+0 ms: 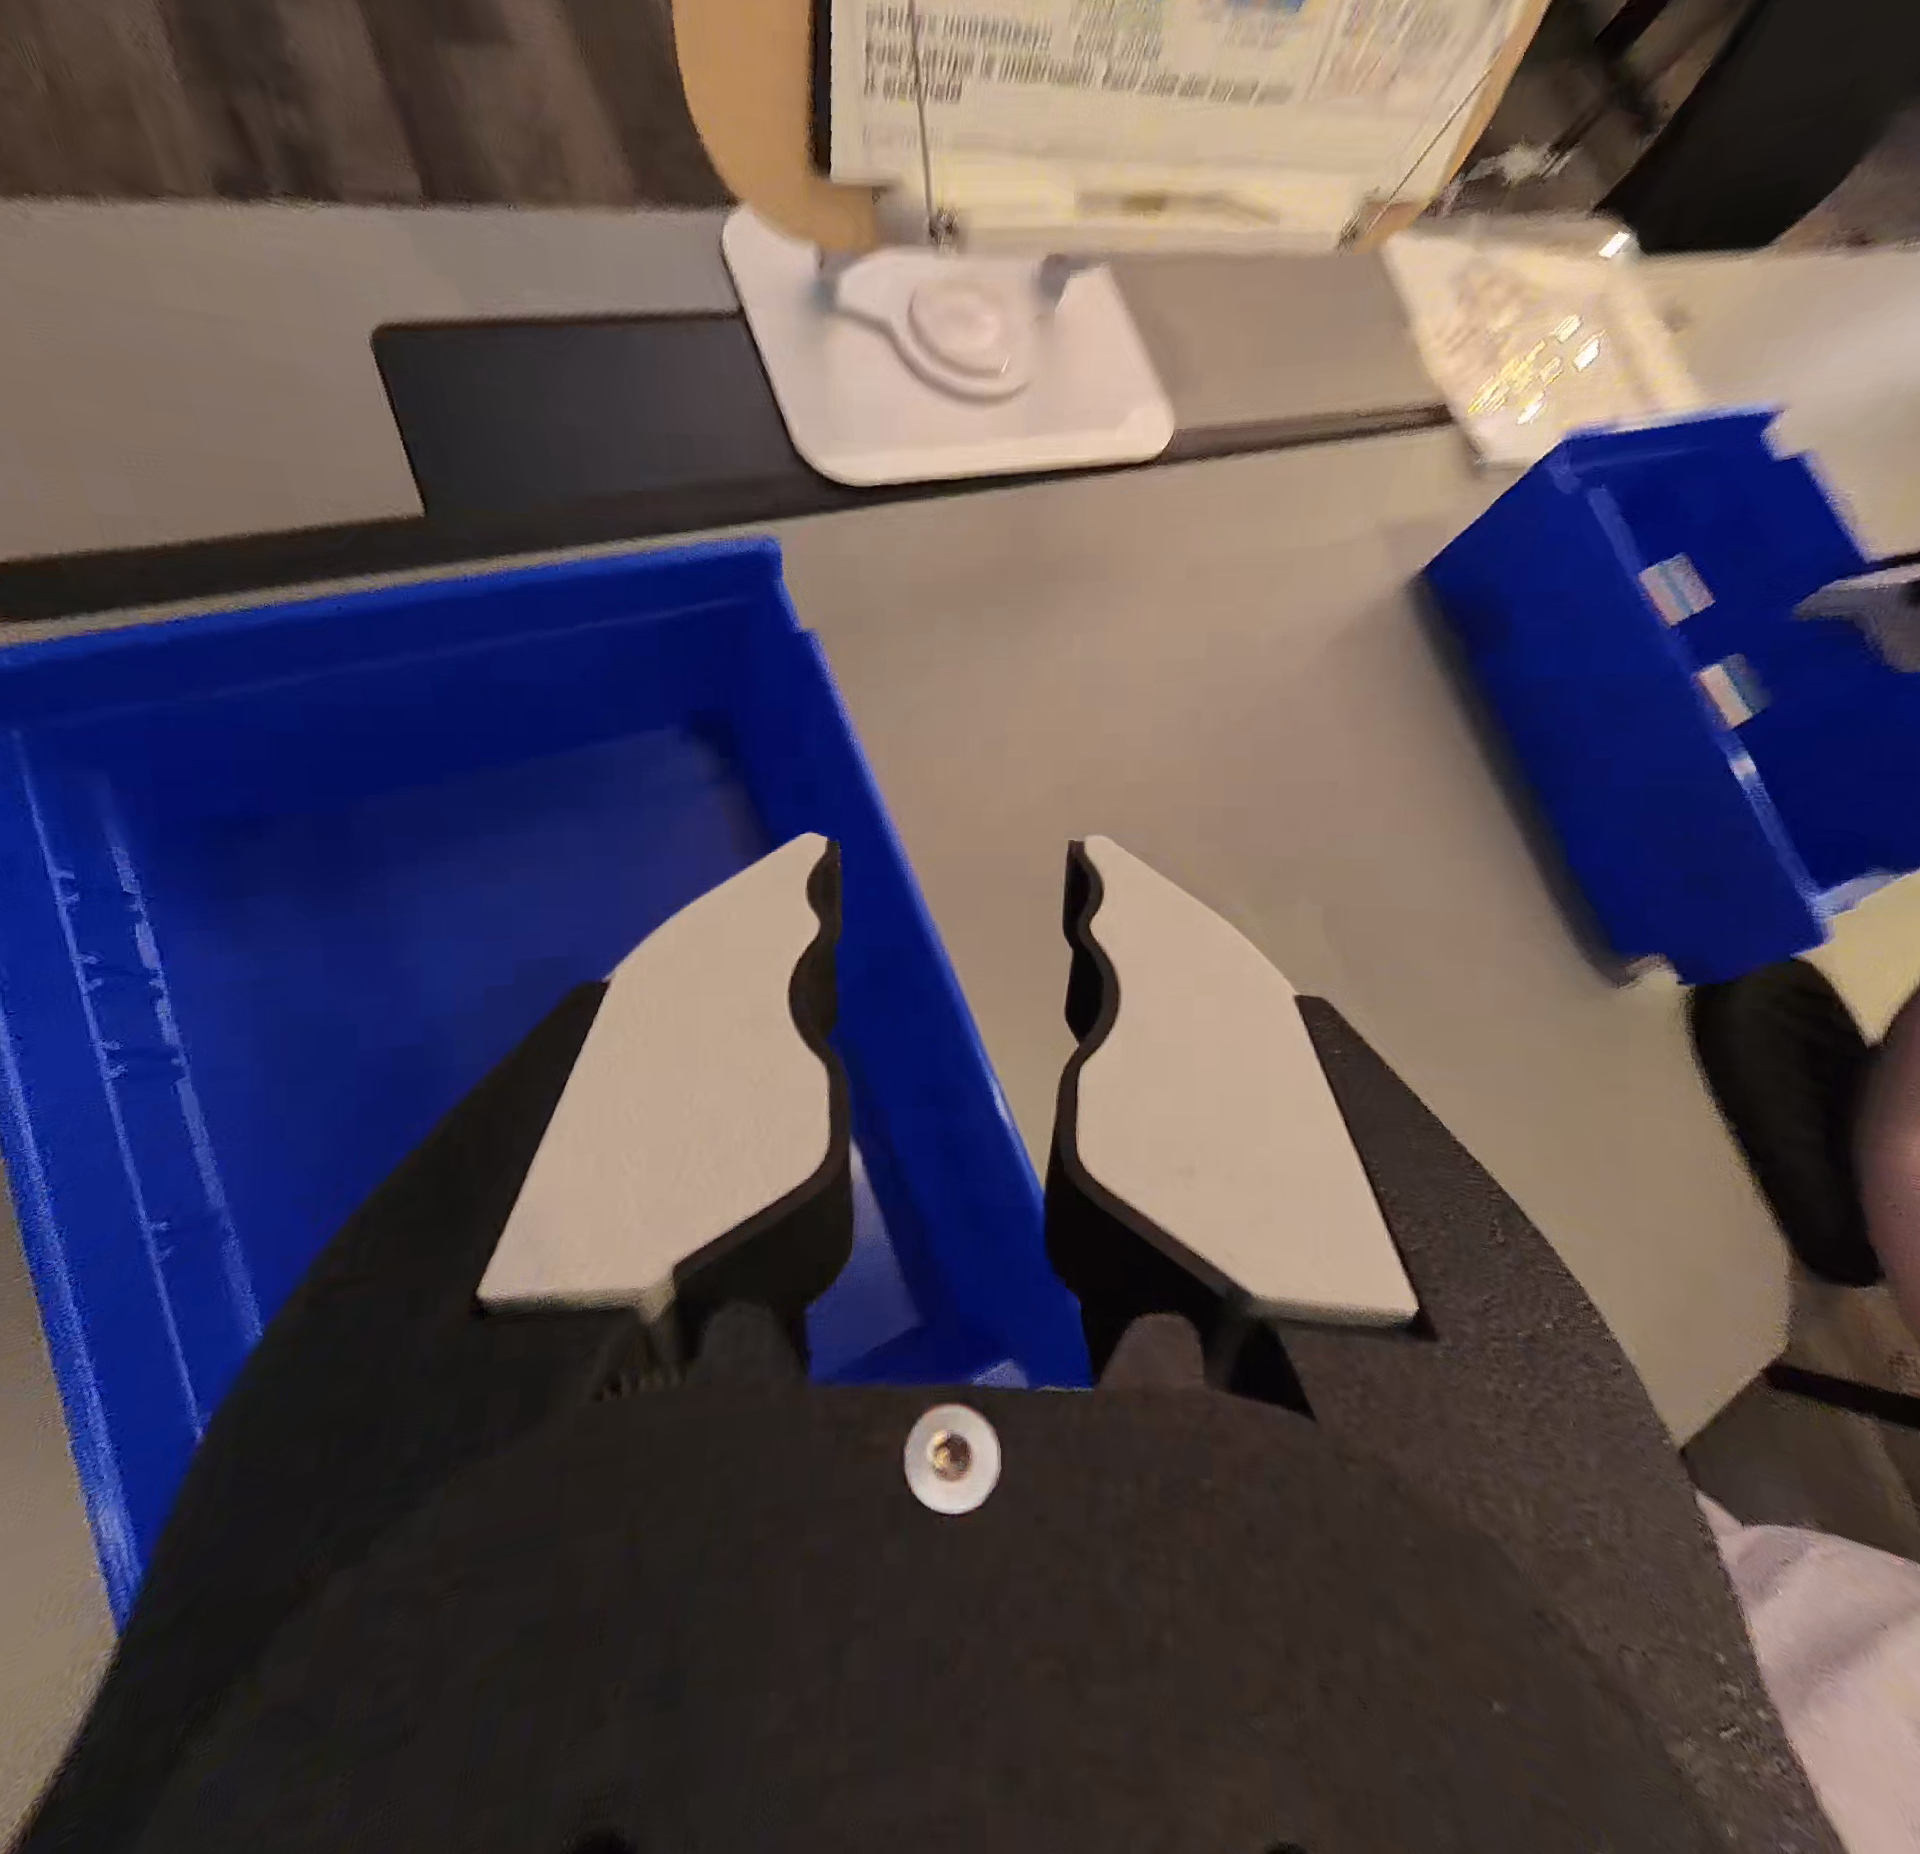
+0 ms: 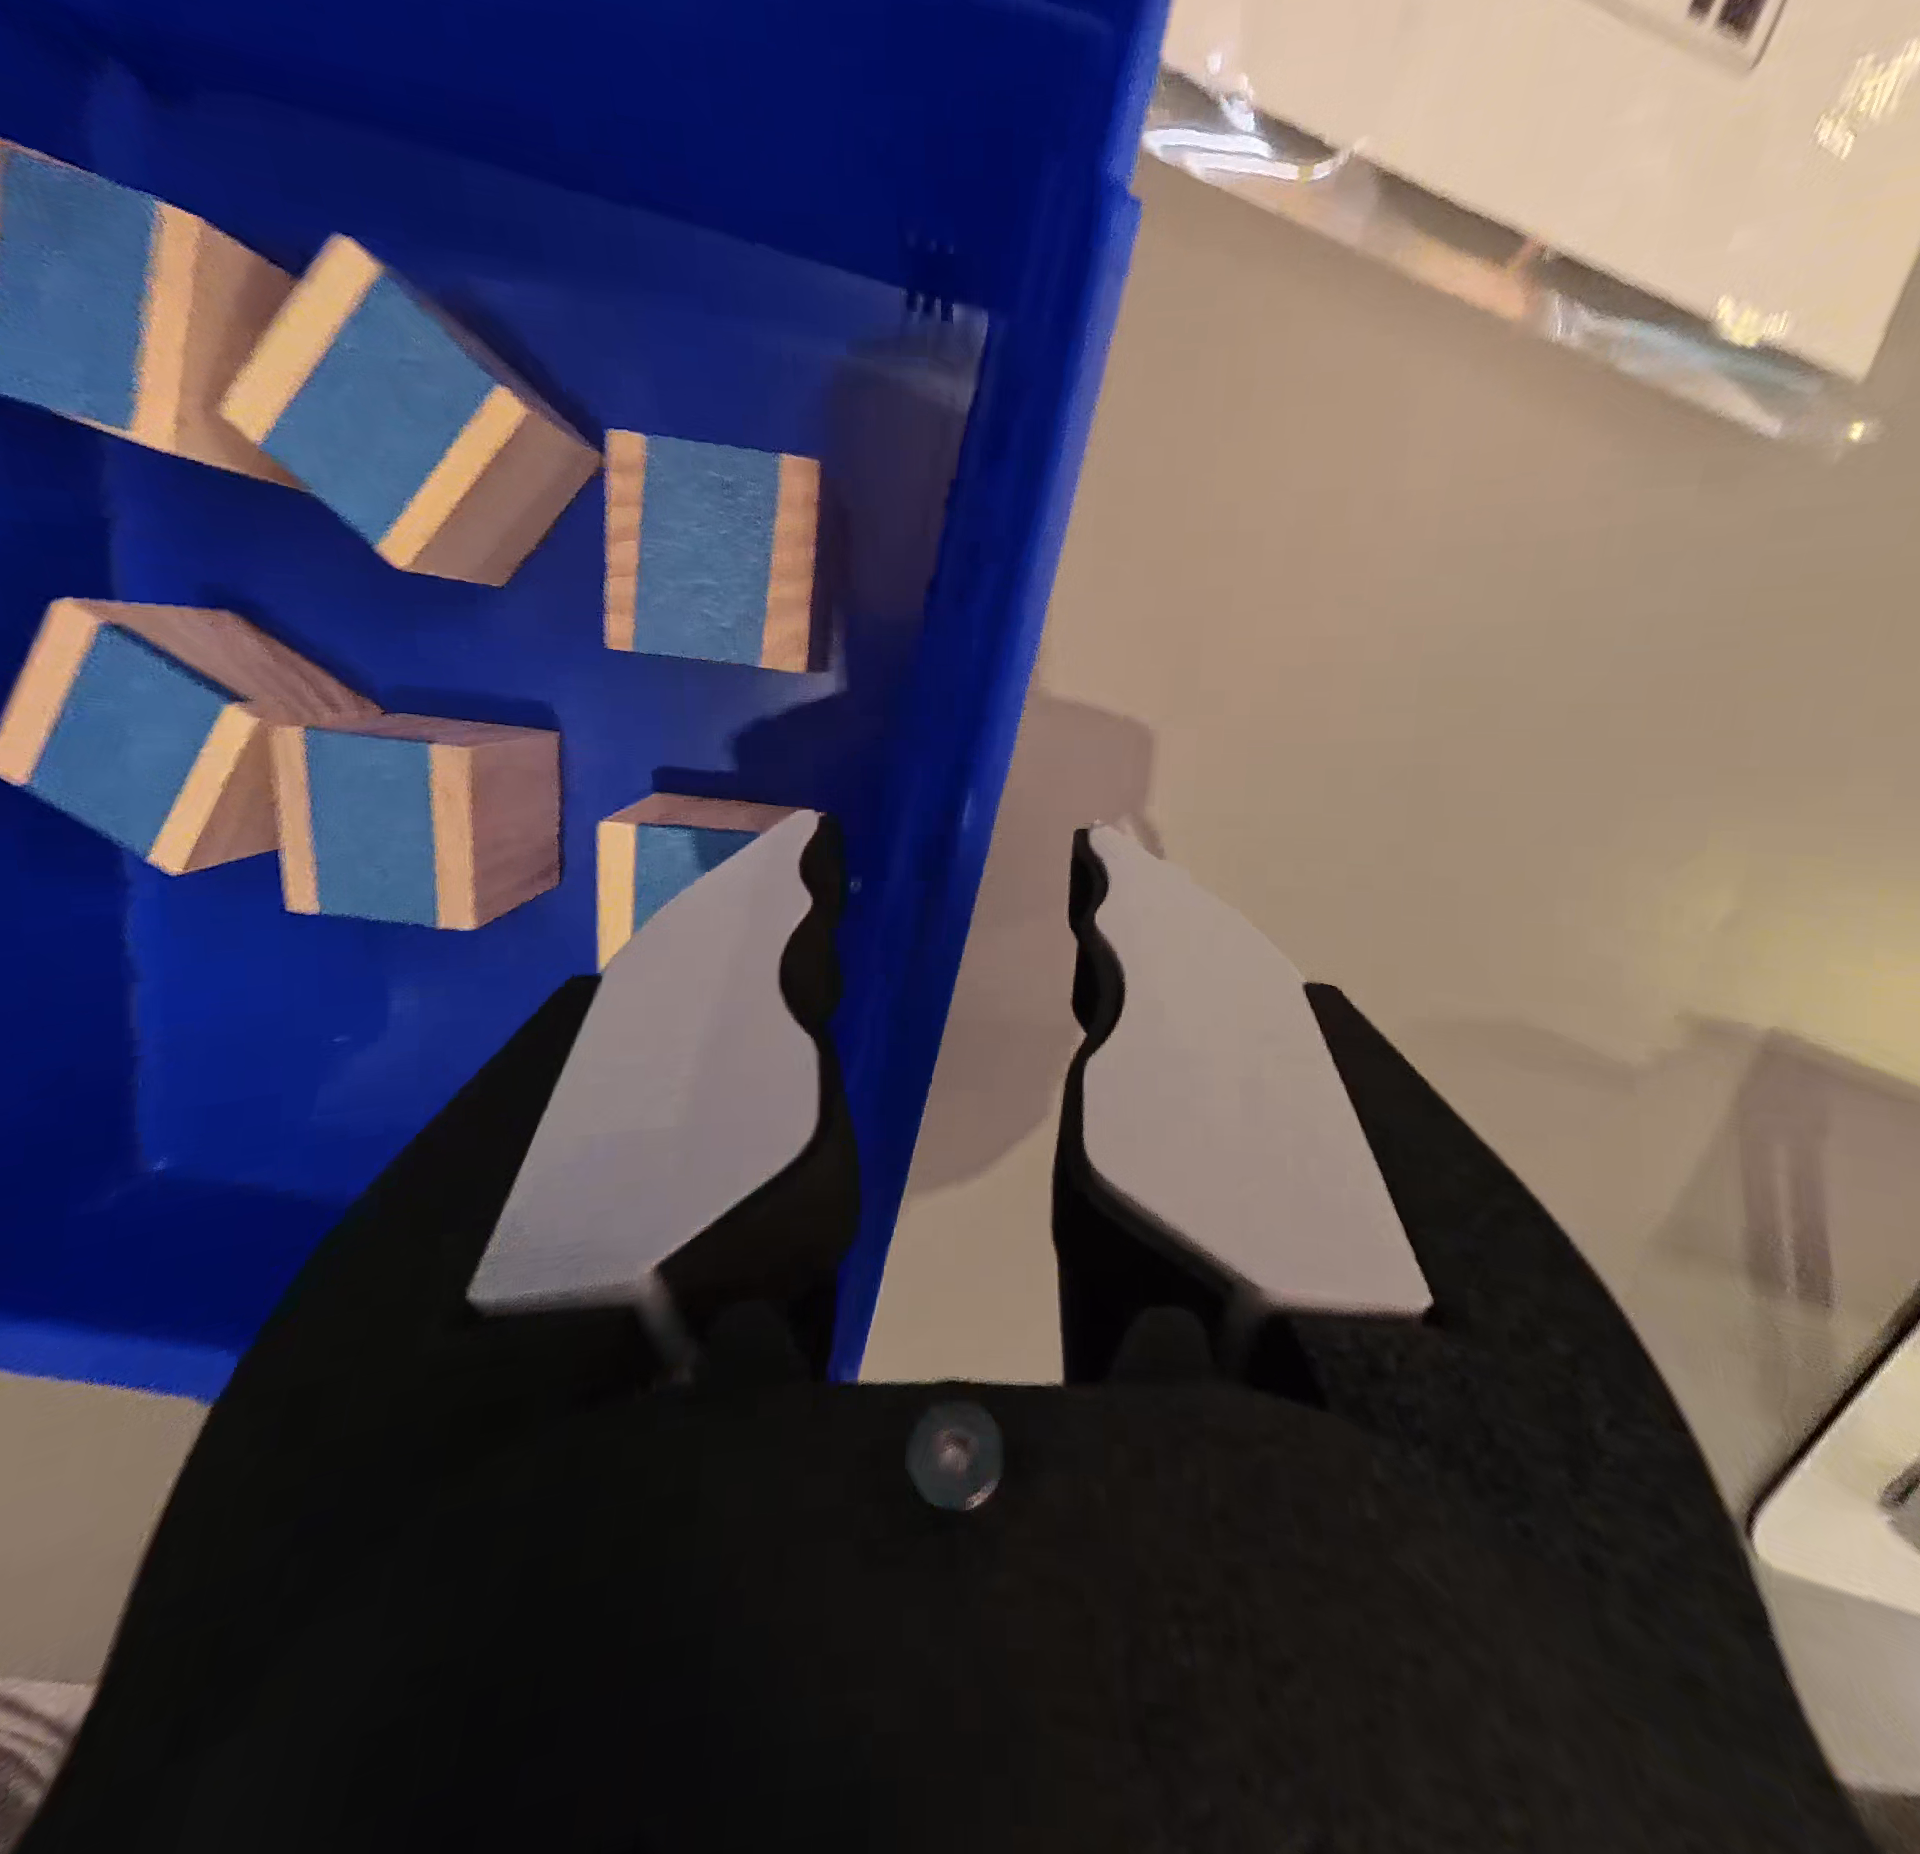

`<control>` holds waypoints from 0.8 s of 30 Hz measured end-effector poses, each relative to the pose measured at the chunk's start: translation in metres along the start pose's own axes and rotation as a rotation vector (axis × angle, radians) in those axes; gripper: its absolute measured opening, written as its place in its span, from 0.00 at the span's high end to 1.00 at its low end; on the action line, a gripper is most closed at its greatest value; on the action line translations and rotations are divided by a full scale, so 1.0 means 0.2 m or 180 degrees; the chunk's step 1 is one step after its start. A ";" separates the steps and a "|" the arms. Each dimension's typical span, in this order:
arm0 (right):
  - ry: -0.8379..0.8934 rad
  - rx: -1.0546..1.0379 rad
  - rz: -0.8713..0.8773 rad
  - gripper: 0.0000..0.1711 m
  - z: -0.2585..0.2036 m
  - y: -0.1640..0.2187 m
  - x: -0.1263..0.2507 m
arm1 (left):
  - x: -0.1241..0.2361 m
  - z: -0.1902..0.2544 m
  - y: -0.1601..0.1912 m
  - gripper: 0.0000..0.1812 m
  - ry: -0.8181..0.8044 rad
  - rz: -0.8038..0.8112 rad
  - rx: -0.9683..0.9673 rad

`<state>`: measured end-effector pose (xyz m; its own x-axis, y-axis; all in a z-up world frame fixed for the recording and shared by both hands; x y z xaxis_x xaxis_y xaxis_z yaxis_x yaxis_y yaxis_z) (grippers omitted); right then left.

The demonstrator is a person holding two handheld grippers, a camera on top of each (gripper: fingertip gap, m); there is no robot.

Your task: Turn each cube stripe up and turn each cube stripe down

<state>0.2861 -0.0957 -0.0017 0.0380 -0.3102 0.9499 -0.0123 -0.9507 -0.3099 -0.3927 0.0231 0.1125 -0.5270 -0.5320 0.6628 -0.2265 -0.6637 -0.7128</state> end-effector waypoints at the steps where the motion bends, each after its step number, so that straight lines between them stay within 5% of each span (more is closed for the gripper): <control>1: 0.0055 -0.0042 -0.0083 0.75 0.01 0.00 -0.02 | -0.04 0.01 0.01 0.78 -0.0111 -0.0144 -0.0075; 6: 0.0122 -0.0020 -0.0416 0.82 0.00 -0.01 -0.13 | -0.24 0.05 0.04 0.75 -0.0872 -0.0656 -0.0286; 12: 0.0011 -0.0020 -0.0544 0.87 -0.01 -0.02 -0.17 | -0.49 0.06 0.12 0.72 -0.0943 -0.1273 -0.0315; 17: -0.0216 -0.0042 -0.0514 0.91 0.00 -0.01 -0.17 | -0.63 0.08 0.20 0.90 -0.1084 -0.1828 -0.0558; 24: -0.0436 -0.0194 -0.0550 0.95 0.00 -0.01 -0.17 | -0.68 0.15 0.23 0.95 -0.1460 -0.1965 -0.0834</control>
<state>0.2855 -0.0824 -0.0339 0.1799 -0.1436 0.9731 -0.0541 -0.9892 -0.1360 -0.3067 0.0488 -0.0027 0.1308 -0.3103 0.9416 -0.5809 -0.7936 -0.1808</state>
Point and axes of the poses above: each gripper's, where its closed fingertips meet, x back along the fingers, y out of its underside, z = x × y across the jaws, the point moved 10 cm from there along x, back along the fingers, and after that the axes turned 4 degrees about -y, right-handed, at the moved point
